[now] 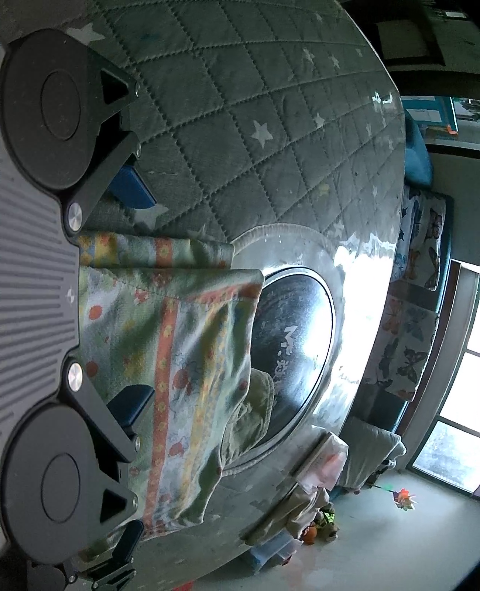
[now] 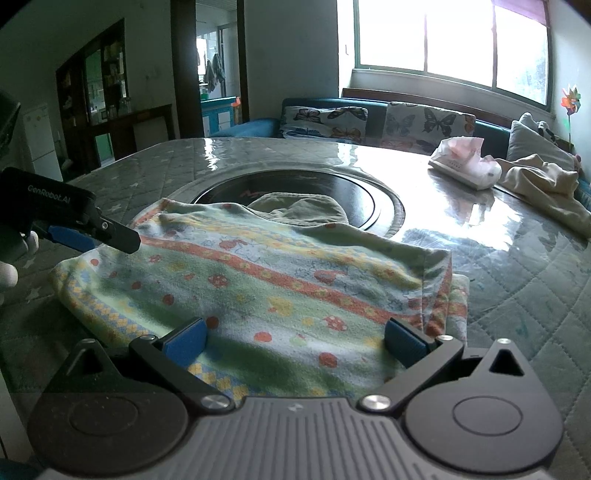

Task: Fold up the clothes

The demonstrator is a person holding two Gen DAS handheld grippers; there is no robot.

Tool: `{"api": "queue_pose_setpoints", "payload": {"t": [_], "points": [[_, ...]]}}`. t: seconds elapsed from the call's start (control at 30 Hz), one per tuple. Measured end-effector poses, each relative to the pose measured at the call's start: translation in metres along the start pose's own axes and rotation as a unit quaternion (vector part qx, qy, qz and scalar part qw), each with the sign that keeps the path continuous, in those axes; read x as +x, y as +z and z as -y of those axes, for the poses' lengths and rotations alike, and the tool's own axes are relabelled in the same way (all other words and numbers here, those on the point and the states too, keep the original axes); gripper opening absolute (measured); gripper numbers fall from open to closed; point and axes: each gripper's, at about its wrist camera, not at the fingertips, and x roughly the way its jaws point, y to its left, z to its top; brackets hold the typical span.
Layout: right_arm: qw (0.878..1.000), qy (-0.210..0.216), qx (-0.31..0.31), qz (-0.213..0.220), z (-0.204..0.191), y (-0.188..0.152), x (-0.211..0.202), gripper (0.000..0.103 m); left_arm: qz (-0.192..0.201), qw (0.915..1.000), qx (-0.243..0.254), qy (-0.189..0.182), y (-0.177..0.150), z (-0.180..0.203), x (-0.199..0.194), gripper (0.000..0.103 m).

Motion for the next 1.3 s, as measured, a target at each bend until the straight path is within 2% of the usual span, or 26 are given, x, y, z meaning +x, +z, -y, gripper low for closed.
{"api": "queue_pose_setpoints", "payload": {"t": [0.27,0.53,0.73,0.9,1.03,1.17,1.3], "points": [[1.000,-0.001,0.001,0.002,0.000,-0.001,-0.001,0.103,0.003,1.0000,0.002,-0.005,0.000,-0.001,0.000,0.103],[1.000,-0.005,-0.005,-0.002,-0.005,0.005,-0.004,0.103,0.001,0.9996,0.027,-0.002,-0.003,0.002,-0.002,0.103],[0.997,0.035,-0.062,0.008,-0.035,0.020,-0.015,0.103,0.010,0.9999,0.002,-0.006,0.001,-0.013,-0.012,0.103],[0.987,0.092,-0.135,0.005,-0.077,0.031,-0.018,0.102,0.019,0.9993,-0.030,-0.011,0.005,-0.032,-0.020,0.103],[0.975,0.130,-0.180,-0.008,-0.109,0.037,-0.013,0.096,0.023,0.9984,-0.050,-0.013,0.008,-0.044,-0.025,0.103],[0.965,0.153,-0.212,-0.023,-0.136,0.038,-0.004,0.090,0.021,0.9973,-0.068,-0.019,0.009,-0.057,-0.026,0.102],[0.957,0.162,-0.239,-0.032,-0.157,0.037,0.004,0.080,0.018,0.9957,-0.086,-0.028,0.010,-0.066,-0.028,0.102]]}}
